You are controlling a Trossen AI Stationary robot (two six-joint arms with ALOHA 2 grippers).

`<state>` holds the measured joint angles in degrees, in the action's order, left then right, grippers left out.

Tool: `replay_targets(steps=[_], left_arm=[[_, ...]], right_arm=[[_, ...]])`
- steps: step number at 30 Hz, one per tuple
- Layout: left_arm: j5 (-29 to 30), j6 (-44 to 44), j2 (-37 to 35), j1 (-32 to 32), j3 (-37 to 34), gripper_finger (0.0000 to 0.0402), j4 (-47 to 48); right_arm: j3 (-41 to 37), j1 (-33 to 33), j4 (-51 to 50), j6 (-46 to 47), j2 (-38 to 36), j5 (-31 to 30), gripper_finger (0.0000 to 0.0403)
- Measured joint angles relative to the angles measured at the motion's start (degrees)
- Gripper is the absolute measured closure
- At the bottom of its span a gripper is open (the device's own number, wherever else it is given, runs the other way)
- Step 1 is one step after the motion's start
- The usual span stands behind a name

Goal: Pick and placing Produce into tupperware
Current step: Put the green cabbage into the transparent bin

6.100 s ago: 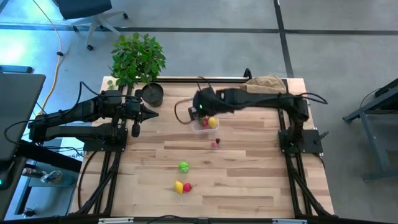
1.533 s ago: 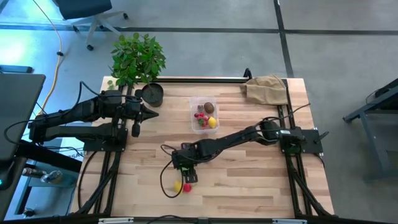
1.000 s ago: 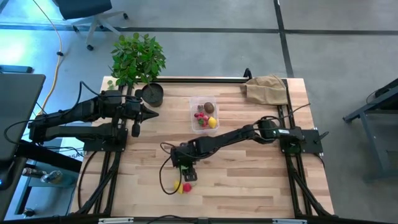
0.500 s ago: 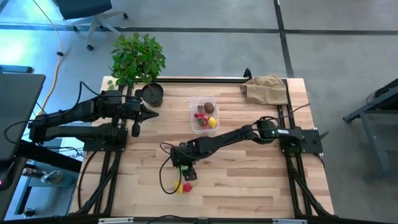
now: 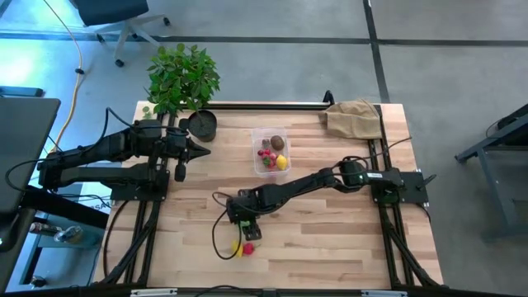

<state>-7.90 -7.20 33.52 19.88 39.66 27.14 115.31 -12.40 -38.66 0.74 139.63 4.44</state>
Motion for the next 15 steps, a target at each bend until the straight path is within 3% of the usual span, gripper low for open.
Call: replay_targets(steps=[15], left_arm=[[0.0, 0.0, 0.0, 0.0, 0.0, 0.0401, 0.0]], right_arm=[[0.0, -0.1, -0.1, -4.8, 0.0, -1.9, 0.0133]])
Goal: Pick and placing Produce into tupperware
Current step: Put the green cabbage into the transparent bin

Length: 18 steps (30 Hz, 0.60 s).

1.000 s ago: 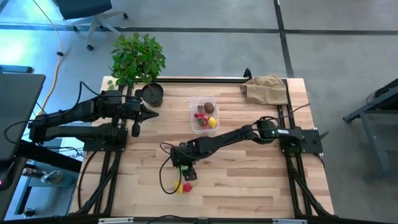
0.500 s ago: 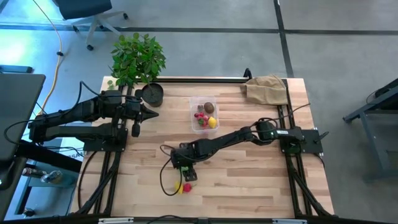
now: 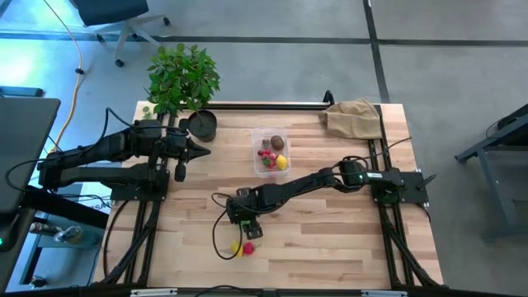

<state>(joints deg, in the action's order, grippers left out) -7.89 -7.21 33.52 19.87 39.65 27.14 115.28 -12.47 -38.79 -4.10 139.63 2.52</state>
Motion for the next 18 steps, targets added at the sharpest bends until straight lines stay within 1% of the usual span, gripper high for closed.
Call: replay_targets(steps=[18], left_arm=[[0.0, 0.0, 0.0, 0.0, 0.0, 0.0401, 0.0]], right_arm=[[0.0, 0.0, 0.0, 0.0, -0.1, 0.0, 0.0172]])
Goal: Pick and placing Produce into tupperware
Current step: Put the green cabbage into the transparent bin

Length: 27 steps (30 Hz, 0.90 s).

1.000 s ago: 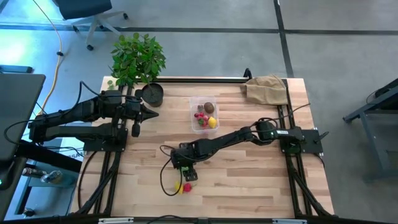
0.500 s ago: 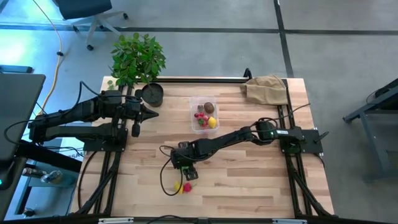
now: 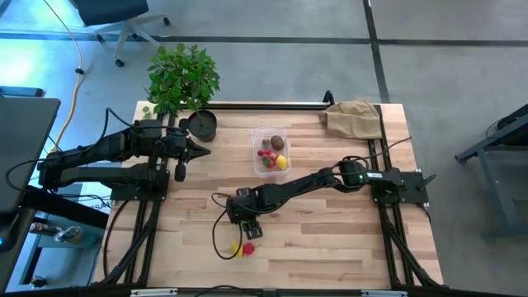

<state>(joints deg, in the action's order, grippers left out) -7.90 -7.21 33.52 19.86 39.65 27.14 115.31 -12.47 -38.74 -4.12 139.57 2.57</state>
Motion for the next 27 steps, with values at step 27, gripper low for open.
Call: replay_targets(steps=[27], left_arm=[[0.0, 0.0, 0.0, 0.0, 0.0, 0.0401, 0.0]], right_arm=[[0.7, 7.6, -11.9, 14.3, -21.9, -16.9, 0.0174]])
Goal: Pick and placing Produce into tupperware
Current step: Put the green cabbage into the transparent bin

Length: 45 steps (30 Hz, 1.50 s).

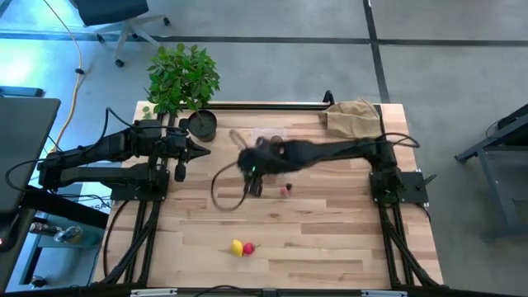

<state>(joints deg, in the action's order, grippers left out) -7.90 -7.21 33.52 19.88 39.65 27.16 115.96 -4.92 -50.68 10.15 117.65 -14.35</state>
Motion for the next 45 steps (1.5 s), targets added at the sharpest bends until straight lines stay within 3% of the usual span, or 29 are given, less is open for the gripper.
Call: replay_targets(steps=[7, 11, 16, 24, 29, 45], left_arm=[[0.0, 0.0, 0.0, 0.0, 0.0, 0.0401, 0.0], [0.0, 0.0, 0.0, 0.0, 0.0, 0.0401, 0.0], [0.0, 0.0, 0.0, 0.0, 0.0, 0.0401, 0.0], [0.0, 0.0, 0.0, 0.0, 0.0, 0.0401, 0.0], [0.0, 0.0, 0.0, 0.0, 0.0, 0.0401, 0.0], [0.0, 0.0, 0.0, 0.0, 0.0, 0.0401, 0.0]], right_arm=[[-0.2, 7.1, -13.1, 5.0, -1.6, 1.2, 0.0174], [-2.5, 11.6, -13.3, 4.5, -1.1, 5.2, 0.0174], [-7.9, 16.3, -10.4, 3.2, -1.1, 7.3, 0.0174], [-20.7, 20.8, 5.4, 4.7, -1.1, 14.1, 0.0174], [-26.0, 21.6, 11.7, 6.1, -1.1, 14.0, 0.0174], [-27.4, 21.4, 14.7, 1.6, -0.2, 12.4, 0.0165]])
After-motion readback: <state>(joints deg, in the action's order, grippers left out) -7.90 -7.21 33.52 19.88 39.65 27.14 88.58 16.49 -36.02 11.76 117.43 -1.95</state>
